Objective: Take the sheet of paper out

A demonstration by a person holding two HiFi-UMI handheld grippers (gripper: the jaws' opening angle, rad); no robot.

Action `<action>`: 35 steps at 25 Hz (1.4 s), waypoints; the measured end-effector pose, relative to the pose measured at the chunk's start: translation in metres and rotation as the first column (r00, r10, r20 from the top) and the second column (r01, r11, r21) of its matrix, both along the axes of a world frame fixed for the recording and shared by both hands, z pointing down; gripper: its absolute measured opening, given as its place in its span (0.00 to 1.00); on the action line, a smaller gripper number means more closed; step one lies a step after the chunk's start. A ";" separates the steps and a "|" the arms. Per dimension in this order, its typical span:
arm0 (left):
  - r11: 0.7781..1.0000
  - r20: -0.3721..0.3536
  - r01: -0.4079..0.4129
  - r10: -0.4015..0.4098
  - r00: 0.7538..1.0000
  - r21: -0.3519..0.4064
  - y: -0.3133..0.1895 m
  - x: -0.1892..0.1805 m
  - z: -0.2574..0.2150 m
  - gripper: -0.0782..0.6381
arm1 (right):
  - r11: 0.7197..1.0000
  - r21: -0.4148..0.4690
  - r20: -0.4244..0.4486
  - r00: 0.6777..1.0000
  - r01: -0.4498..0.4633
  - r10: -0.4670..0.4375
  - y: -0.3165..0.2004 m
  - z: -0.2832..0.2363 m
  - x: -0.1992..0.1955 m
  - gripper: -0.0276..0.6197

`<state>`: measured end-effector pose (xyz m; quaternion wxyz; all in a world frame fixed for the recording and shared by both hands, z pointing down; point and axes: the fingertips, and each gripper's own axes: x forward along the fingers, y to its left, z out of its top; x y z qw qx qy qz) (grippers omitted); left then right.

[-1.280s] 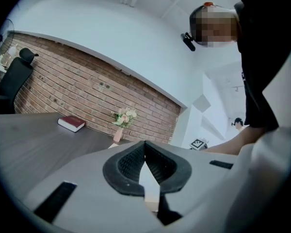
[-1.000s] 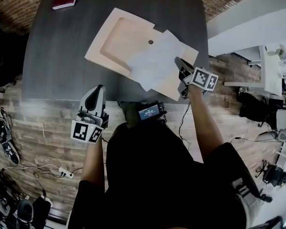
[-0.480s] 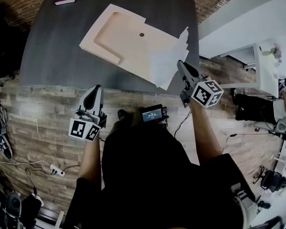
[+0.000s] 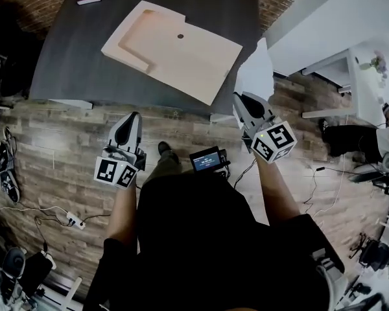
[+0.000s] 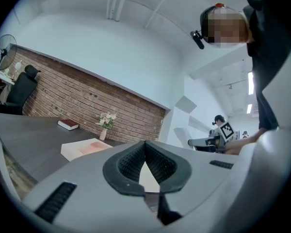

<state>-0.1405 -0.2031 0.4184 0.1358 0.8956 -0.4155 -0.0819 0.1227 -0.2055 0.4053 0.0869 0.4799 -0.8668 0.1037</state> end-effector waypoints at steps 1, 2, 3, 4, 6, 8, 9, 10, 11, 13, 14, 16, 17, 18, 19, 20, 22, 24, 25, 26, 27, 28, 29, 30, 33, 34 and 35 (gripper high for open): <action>1.000 0.003 0.008 -0.008 1.000 0.000 0.013 0.007 -0.001 0.10 | 1.000 0.000 -0.016 1.000 0.015 -0.015 0.013 0.003 0.003 0.05; 1.000 0.009 0.012 -0.012 1.000 0.002 0.028 0.015 -0.001 0.10 | 1.000 -0.003 -0.025 0.999 0.027 -0.027 0.027 0.007 0.007 0.05; 1.000 0.019 0.015 -0.015 1.000 0.005 0.042 0.022 -0.001 0.10 | 0.999 -0.008 -0.028 0.999 0.035 -0.035 0.041 0.011 0.011 0.05; 1.000 0.029 0.018 -0.018 0.999 0.008 0.056 0.029 0.000 0.10 | 0.999 -0.012 -0.027 0.999 0.043 -0.043 0.053 0.014 0.014 0.05; 0.999 0.039 0.033 -0.033 0.999 0.006 0.080 0.040 0.002 0.10 | 0.998 -0.013 -0.033 0.998 0.061 -0.062 0.076 0.021 0.020 0.05; 0.999 0.045 0.050 -0.051 0.998 0.004 0.105 0.052 0.004 0.10 | 0.997 -0.009 -0.049 0.996 0.079 -0.079 0.099 0.027 0.026 0.05; 0.998 0.051 0.058 -0.058 0.997 0.005 0.118 0.058 0.005 0.10 | 0.996 -0.007 -0.053 0.995 0.086 -0.086 0.110 0.029 0.029 0.05; 0.998 0.059 0.064 -0.064 0.996 0.006 0.131 0.064 0.007 0.10 | 0.996 -0.004 -0.055 0.994 0.092 -0.092 0.122 0.032 0.032 0.05; 0.998 0.068 0.070 -0.070 0.995 0.006 0.144 0.069 0.009 0.10 | 0.995 -0.001 -0.057 0.994 0.096 -0.096 0.133 0.035 0.034 0.05; 0.997 0.080 0.083 -0.083 0.993 0.005 0.167 0.077 0.014 0.10 | 0.995 0.012 -0.069 0.992 0.103 -0.102 0.152 0.040 0.038 0.05; 0.996 0.085 0.092 -0.092 0.992 0.004 0.177 0.079 0.016 0.10 | 0.994 0.019 -0.074 0.992 0.105 -0.104 0.160 0.042 0.039 0.05; 0.993 0.096 0.114 -0.114 0.989 0.003 0.198 0.081 0.020 0.10 | 0.993 0.028 -0.071 0.991 0.111 -0.109 0.177 0.045 0.039 0.05; 0.992 0.103 0.127 -0.126 0.987 0.003 0.209 0.081 0.020 0.10 | 0.993 0.030 -0.066 0.991 0.115 -0.112 0.186 0.047 0.038 0.05; 0.990 0.109 0.139 -0.138 0.984 0.003 0.221 0.081 0.021 0.10 | 0.993 0.033 -0.062 0.991 0.118 -0.115 0.197 0.048 0.038 0.05; 0.989 0.115 0.150 -0.149 0.982 0.004 0.232 0.081 0.021 0.10 | 0.992 0.038 -0.058 0.991 0.121 -0.118 0.207 0.049 0.037 0.05; 0.987 0.123 0.160 -0.160 0.979 0.005 0.243 0.080 0.020 0.10 | 0.991 0.043 -0.056 0.991 0.124 -0.121 0.217 0.049 0.036 0.05; 0.984 0.143 0.180 -0.179 0.973 0.009 0.261 0.075 0.020 0.10 | 0.990 0.055 -0.049 0.991 0.128 -0.126 0.233 0.049 0.031 0.05; 0.980 0.158 0.201 -0.200 0.967 0.009 0.277 0.066 0.020 0.10 | 0.989 0.068 -0.046 0.991 0.131 -0.128 0.247 0.049 0.022 0.05; 0.977 0.161 0.212 -0.210 0.964 0.007 0.284 0.060 0.019 0.10 | 0.989 0.073 -0.046 0.991 0.130 -0.126 0.253 0.049 0.018 0.05; 0.975 0.164 0.224 -0.222 0.961 0.005 0.289 0.054 0.019 0.10 | 0.989 0.075 -0.045 0.991 0.126 -0.123 0.257 0.049 0.014 0.05; 0.972 0.167 0.237 -0.234 0.958 0.001 0.293 0.047 0.020 0.10 | 0.990 0.073 -0.042 0.992 0.121 -0.118 0.261 0.050 0.009 0.05; 0.969 0.169 0.249 -0.244 0.955 -0.005 0.296 0.040 0.021 0.10 | 0.991 0.070 -0.037 0.993 0.117 -0.115 0.264 0.051 0.004 0.05; 0.966 0.169 0.258 -0.253 0.953 -0.011 0.299 0.033 0.022 0.10 | 0.991 0.067 -0.034 0.993 0.115 -0.113 0.267 0.051 -0.002 0.05; 0.964 0.168 0.264 -0.258 0.951 -0.015 0.302 0.027 0.023 0.10 | 0.991 0.065 -0.033 0.993 0.114 -0.112 0.271 0.051 -0.008 0.05; 0.967 0.146 0.255 -0.248 0.958 -0.029 0.312 0.017 0.029 0.10 | 0.993 0.059 -0.044 0.994 0.102 -0.099 0.286 0.050 -0.018 0.05; 0.969 0.138 0.244 -0.237 0.962 -0.034 0.316 0.016 0.031 0.10 | 0.994 0.054 -0.047 0.995 0.093 -0.091 0.293 0.050 -0.020 0.05; 0.972 0.134 0.232 -0.225 0.965 -0.037 0.322 0.016 0.032 0.10 | 0.995 0.049 -0.047 0.996 0.083 -0.081 0.300 0.050 -0.022 0.05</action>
